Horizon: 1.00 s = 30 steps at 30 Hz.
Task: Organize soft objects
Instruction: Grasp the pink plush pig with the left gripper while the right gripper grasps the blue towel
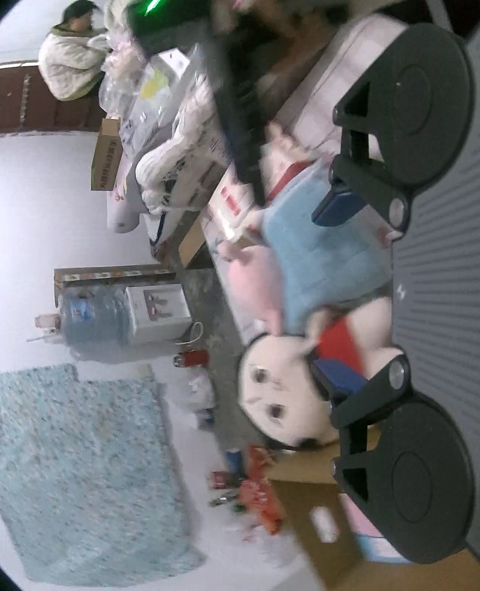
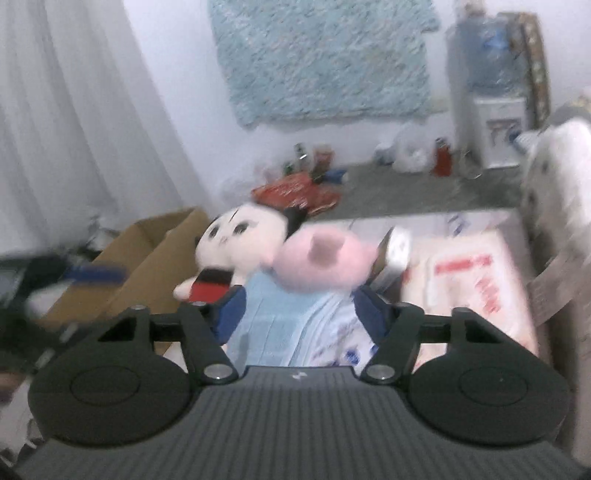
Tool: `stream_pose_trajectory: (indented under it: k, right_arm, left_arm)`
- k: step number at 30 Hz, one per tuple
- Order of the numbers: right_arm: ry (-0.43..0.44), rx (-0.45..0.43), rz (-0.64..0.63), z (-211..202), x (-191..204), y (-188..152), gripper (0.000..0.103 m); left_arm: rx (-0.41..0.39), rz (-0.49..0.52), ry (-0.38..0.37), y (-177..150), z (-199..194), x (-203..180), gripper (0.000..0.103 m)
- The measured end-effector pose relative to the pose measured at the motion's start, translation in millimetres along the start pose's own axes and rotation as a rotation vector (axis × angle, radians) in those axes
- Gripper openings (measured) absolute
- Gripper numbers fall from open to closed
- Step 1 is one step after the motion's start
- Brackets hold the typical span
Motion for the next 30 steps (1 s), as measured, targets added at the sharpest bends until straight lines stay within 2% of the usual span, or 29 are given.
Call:
stream_pose_trajectory:
  k: [4, 6, 9, 12, 15, 17, 18, 21, 22, 23, 24, 25, 27, 30]
  right_arm:
    - [0.069, 0.066, 0.068, 33, -5, -18, 0.064]
    - [0.045, 0.09, 0.078, 39, 1, -25, 0.065]
    - [0.048, 0.098, 0.057, 49, 6, -29, 0.042]
    - [0.064, 0.092, 0.089, 44, -1, -28, 0.035]
    - [0.094, 0.094, 0.127, 41, -9, -26, 0.035]
    - [0.111, 0.106, 0.143, 41, -10, -28, 0.04]
    - [0.124, 0.108, 0.153, 40, -11, -29, 0.044]
    - [0.123, 0.109, 0.147, 38, -7, -29, 0.044]
    - [0.119, 0.114, 0.133, 38, -5, -30, 0.044]
    - [0.118, 0.117, 0.132, 38, -4, -30, 0.044]
    - [0.12, 0.118, 0.133, 36, -3, -31, 0.042]
    - [0.108, 0.114, 0.134, 36, -3, -32, 0.03]
    - [0.098, 0.106, 0.135, 35, -4, -33, 0.026]
    - [0.102, 0.098, 0.114, 30, 0, -32, 0.017]
  left_arm:
    - [0.019, 0.025, -0.051, 29, 50, -12, 0.085]
    - [0.021, 0.042, -0.043, 39, 74, -20, 0.085]
    - [0.027, 0.086, -0.029, 52, 113, -34, 0.085]
    - [0.039, 0.123, -0.043, 55, 140, -45, 0.085]
    - [0.049, 0.215, -0.016, 56, 153, -56, 0.086]
    - [0.059, 0.261, 0.062, 54, 164, -61, 0.086]
    - [0.065, 0.246, 0.104, 53, 168, -59, 0.091]
    - [0.157, 0.156, 0.009, 46, 184, -52, 0.092]
    - [0.166, 0.142, 0.017, 44, 188, -49, 0.09]
    - [0.176, 0.132, 0.016, 43, 191, -46, 0.084]
    - [0.18, 0.109, 0.008, 42, 192, -42, 0.081]
    - [0.179, 0.071, -0.008, 42, 191, -38, 0.079]
    - [0.17, 0.045, -0.008, 44, 186, -34, 0.075]
    - [0.123, 0.06, -0.007, 47, 170, -36, 0.075]
Point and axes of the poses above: each gripper's, at about its wrist camera, not at the fingertips, and z roughly the way its jaws point, x to its left, y to its top, the point moved 5 cm from there along z, roughly the way its jaws point, and after that the axes turned 6 degrees about y, right-handed, at the moved point
